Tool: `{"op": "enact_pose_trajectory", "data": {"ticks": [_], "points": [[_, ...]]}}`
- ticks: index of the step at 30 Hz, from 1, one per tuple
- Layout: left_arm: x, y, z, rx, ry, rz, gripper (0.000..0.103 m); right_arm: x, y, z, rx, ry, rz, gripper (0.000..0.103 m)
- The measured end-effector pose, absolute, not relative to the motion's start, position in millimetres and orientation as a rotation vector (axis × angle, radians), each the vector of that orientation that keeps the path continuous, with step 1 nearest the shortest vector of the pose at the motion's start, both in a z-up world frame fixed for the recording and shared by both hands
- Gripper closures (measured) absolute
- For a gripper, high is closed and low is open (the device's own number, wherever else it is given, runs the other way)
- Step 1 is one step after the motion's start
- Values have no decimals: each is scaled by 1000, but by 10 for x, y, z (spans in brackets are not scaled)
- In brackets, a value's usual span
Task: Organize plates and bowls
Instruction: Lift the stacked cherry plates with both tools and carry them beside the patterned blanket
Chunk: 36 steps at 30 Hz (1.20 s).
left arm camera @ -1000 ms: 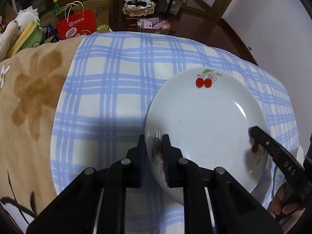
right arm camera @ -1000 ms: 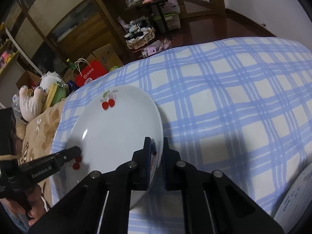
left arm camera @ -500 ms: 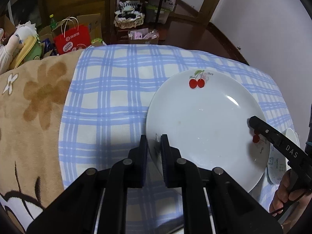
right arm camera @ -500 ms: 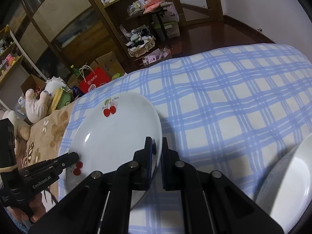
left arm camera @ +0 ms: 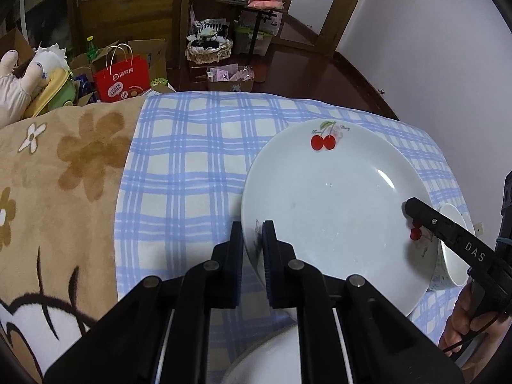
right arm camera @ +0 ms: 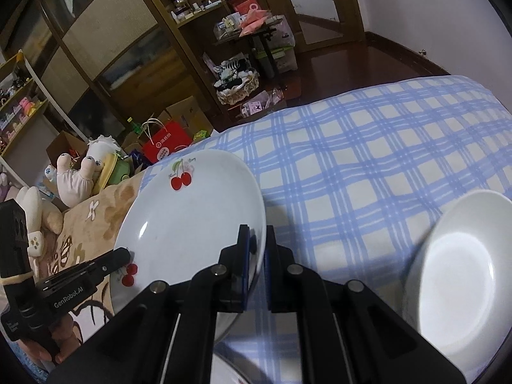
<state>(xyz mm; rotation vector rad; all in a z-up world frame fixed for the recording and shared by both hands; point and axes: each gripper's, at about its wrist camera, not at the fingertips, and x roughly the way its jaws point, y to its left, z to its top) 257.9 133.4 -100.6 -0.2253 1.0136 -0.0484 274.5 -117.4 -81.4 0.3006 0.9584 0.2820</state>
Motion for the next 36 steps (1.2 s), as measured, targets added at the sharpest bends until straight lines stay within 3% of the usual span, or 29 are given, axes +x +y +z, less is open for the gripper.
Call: {"op": "enact_pose_trajectory", "data": {"ticks": [15, 36], "points": [[1828, 1202, -763, -178, 1030, -42, 91, 1996, -1310, -632, 346, 927, 303, 95], [1433, 1271, -1243, -213, 1232, 11, 93, 1340, -1280, -1098, 384, 1028, 280, 95]]}}
